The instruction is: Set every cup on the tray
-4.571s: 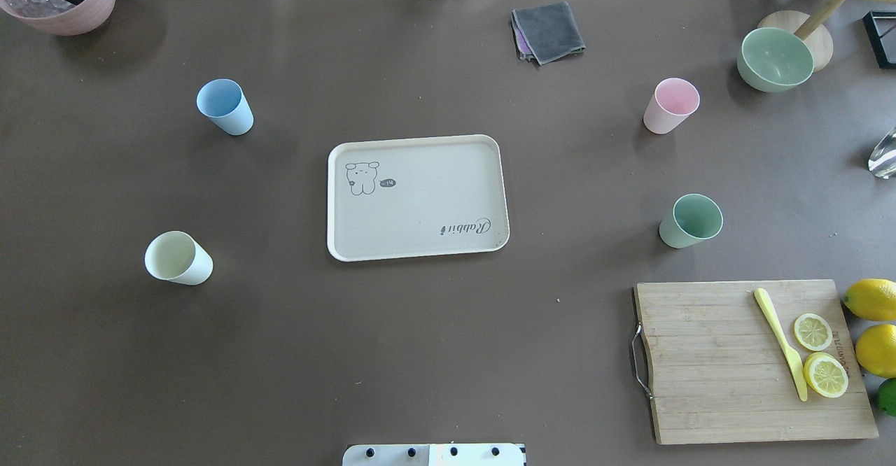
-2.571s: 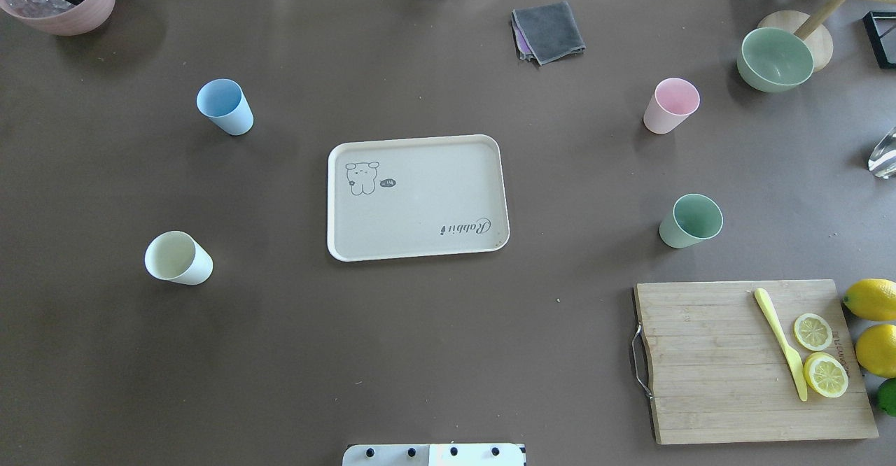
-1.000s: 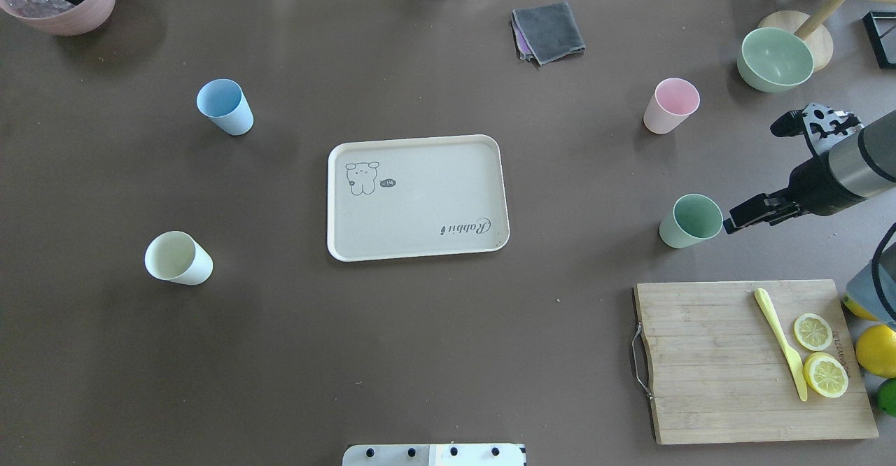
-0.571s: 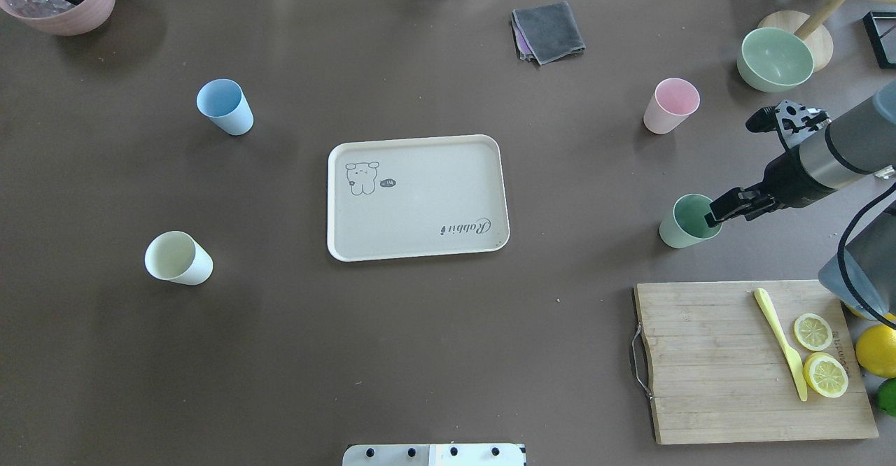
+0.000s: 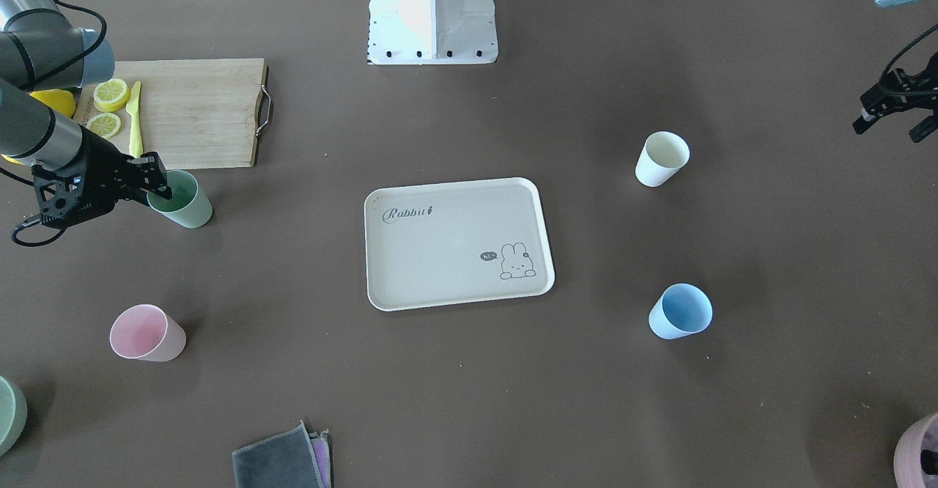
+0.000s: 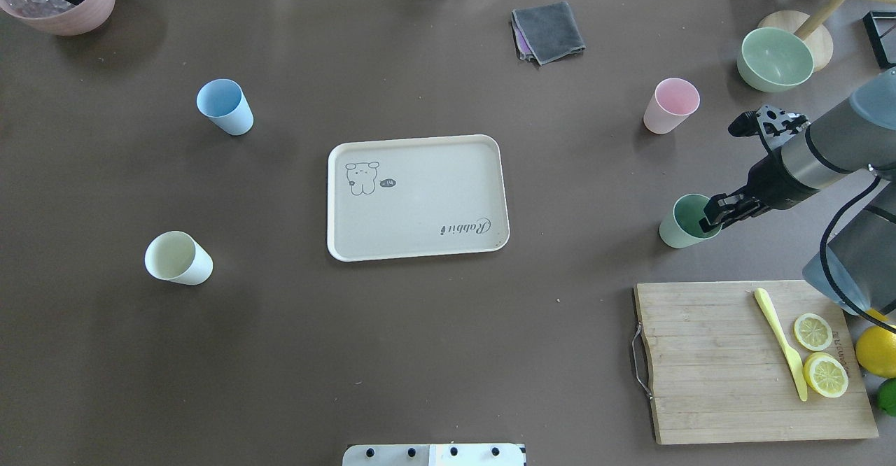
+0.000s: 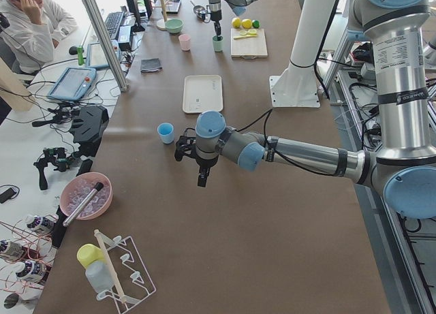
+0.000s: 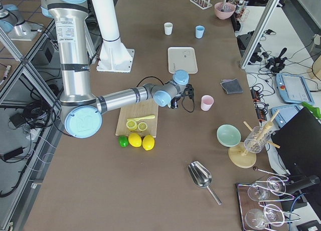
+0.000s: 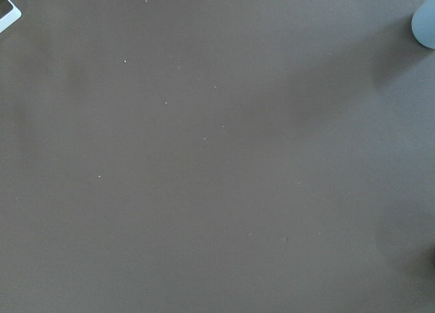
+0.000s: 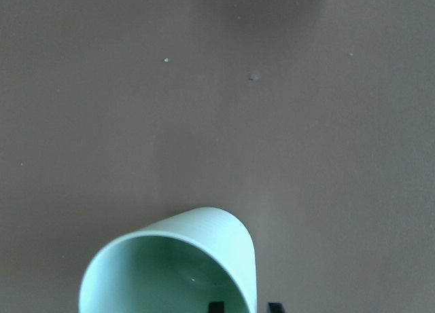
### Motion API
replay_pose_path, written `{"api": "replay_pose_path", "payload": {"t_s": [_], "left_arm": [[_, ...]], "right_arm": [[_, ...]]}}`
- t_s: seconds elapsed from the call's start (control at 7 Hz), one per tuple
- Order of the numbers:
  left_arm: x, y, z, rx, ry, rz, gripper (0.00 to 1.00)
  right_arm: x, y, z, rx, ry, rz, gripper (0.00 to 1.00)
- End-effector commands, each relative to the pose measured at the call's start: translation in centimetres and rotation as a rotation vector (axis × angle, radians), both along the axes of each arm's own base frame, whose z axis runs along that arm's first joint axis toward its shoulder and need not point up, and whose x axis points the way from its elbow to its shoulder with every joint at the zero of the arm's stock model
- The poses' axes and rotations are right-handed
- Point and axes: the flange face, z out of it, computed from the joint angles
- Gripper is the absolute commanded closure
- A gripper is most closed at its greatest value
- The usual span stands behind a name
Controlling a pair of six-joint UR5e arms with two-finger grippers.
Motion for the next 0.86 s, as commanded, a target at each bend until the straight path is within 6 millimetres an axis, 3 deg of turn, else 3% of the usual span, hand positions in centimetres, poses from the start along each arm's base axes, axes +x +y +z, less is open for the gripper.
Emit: {"api": "replay_pose_path", "payload": {"t_s": [0.0, 0.29, 0.43, 0.57, 0.71], "left_arm": [[3.6, 0.8, -2.6, -0.052, 0.004, -0.031, 0.03], [10.5, 2.7, -5.9, -0.128, 0.027, -0.076, 0.05], [14.0, 3.8, -6.6, -0.163, 0.041, -0.095, 0.08], [16.0, 4.4, -6.9, -0.163, 0.037, -0.085, 0.08], [18.9, 4.5, -8.5, -0.189, 0.058, -0.085, 0.08]], "right_arm": [[-0.1, 0.1, -0.8, 0.007, -0.016, -0.009, 1.0], [-1.3, -1.3, -4.4, 0.041, -0.046, -0.001, 1.0], [-2.4, -2.5, -7.0, 0.021, -0.066, 0.033, 1.0], [-3.7, -3.2, -9.6, -0.007, -0.088, 0.062, 1.0], [-4.9, -3.2, -11.1, -0.032, -0.097, 0.076, 1.0]]}}
